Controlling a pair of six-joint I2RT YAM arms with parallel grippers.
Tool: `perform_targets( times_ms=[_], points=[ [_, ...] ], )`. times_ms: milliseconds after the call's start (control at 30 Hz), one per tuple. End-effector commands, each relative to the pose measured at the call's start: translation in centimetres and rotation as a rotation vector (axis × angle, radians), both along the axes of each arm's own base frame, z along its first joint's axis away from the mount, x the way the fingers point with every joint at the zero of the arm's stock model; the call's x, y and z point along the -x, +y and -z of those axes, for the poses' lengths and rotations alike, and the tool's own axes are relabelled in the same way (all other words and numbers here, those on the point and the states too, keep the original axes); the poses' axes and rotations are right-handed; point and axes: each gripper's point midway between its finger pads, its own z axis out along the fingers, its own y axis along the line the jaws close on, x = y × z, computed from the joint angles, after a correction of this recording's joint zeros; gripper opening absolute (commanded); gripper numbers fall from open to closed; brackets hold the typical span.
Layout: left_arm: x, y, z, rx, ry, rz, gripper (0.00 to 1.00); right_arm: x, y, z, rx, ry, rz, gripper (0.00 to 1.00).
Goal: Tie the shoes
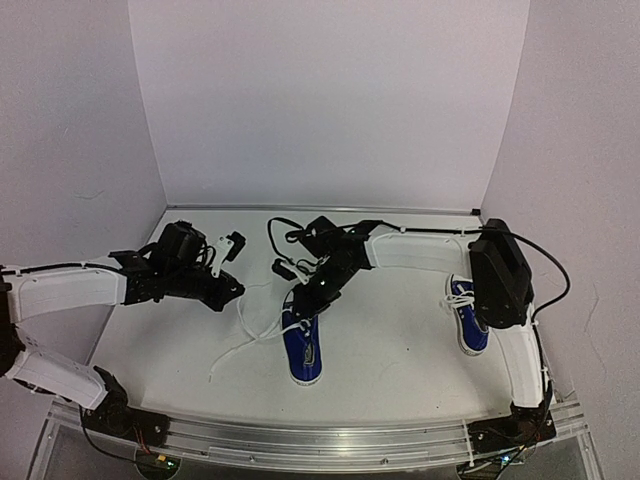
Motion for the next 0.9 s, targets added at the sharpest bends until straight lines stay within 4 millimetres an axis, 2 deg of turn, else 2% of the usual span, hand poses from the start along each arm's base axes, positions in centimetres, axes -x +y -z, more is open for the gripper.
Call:
perform_targets(
  times_ms=[0, 133, 300, 433, 667, 767, 867],
  points=[
    [-1.1, -2.3, 0.2, 0.039, -0.05, 0.099, 0.0, 0.2, -0.4, -5.0, -0.075, -0.092, -0.01, 0.01],
    [-1.4, -4.0, 2.1, 0.025, -0.024, 0.187, 0.0, 0.3, -0.7, -5.1, -0.077, -0.097, -0.007, 0.01],
    [-0.5, -5.9, 3.6, 0.051, 0.014, 0.328, 0.0, 0.4, -0.8, -5.2, -0.083, -0.102, -0.005, 0.01],
    [2.0, -7.6, 2.6, 0.13, 0.007, 0.479, 0.0, 0.2, -0.8, -5.1, -0.082, -0.107, -0.001, 0.01],
    [5.4, -9.1, 1.4, 0.207, 0.011, 0.648, 0.0, 0.1, -1.0, -5.3, -0.075, -0.114, 0.015, 0.04],
    [5.5, -9.7, 0.9, 0.234, -0.007, 0.68, 0.0, 0.1, -1.2, -5.4, -0.074, -0.117, 0.018, 0.04],
    [4.0, -9.9, 0.8, 0.219, -0.051, 0.619, 0.0, 0.4, -1.6, -5.5, -0.075, -0.118, 0.013, 0.01]
  ],
)
